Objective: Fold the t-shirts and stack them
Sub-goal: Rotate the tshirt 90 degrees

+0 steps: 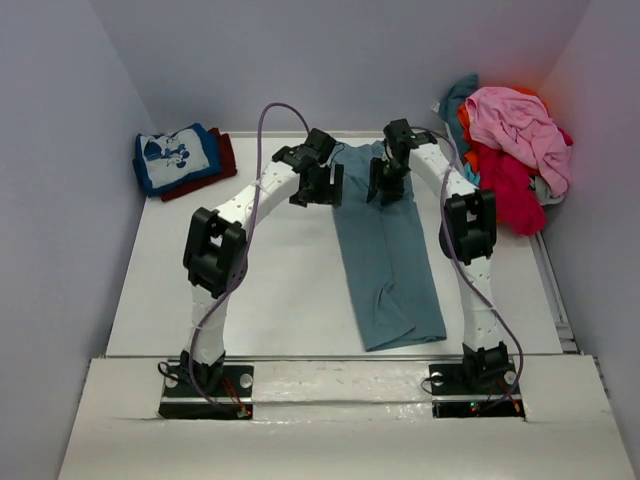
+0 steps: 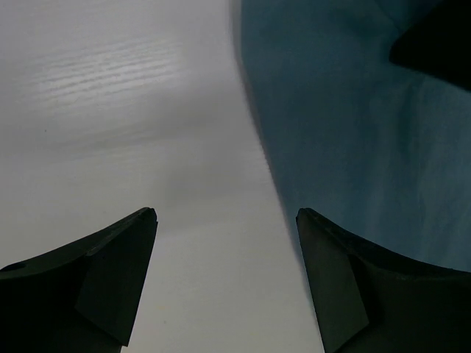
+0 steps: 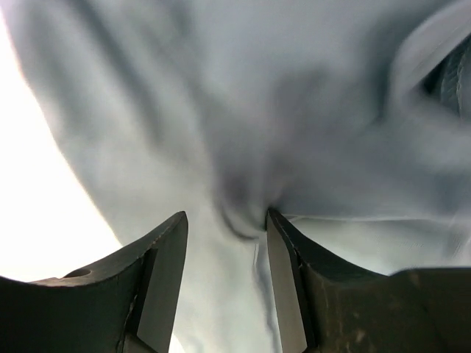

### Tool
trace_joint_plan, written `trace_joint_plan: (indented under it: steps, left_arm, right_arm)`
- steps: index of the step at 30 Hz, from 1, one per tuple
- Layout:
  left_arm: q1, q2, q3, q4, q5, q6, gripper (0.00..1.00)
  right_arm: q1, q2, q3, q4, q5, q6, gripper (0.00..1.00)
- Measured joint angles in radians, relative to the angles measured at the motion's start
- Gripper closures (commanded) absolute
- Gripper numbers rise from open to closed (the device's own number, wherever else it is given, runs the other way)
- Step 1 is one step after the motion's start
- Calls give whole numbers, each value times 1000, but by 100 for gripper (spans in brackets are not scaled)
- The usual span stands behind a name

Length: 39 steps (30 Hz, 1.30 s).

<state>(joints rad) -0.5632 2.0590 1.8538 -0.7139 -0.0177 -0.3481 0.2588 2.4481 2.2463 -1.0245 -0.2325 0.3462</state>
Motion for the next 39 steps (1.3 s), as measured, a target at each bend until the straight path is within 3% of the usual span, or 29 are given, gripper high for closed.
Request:
trace_joint_plan:
  steps: [11, 24, 28, 34, 39]
  left_arm:
    - [22, 97, 177, 22, 19, 24, 11]
    - [-26, 192, 231, 16, 53, 57, 12]
    - [-81, 191, 161, 33, 59, 60, 12]
    - [-179, 168, -66, 79, 51, 65, 12]
    - [-220, 32, -225, 89, 53, 50, 12]
  right_arm:
    - [22, -245, -81, -59, 136, 24, 44]
    - [13, -454, -624, -37, 134, 55, 48]
    - [13, -521, -715, -37, 132, 59, 48]
    - [13, -607, -779, -28, 132, 65, 49]
    - [18, -634, -855, -11, 129, 68, 49]
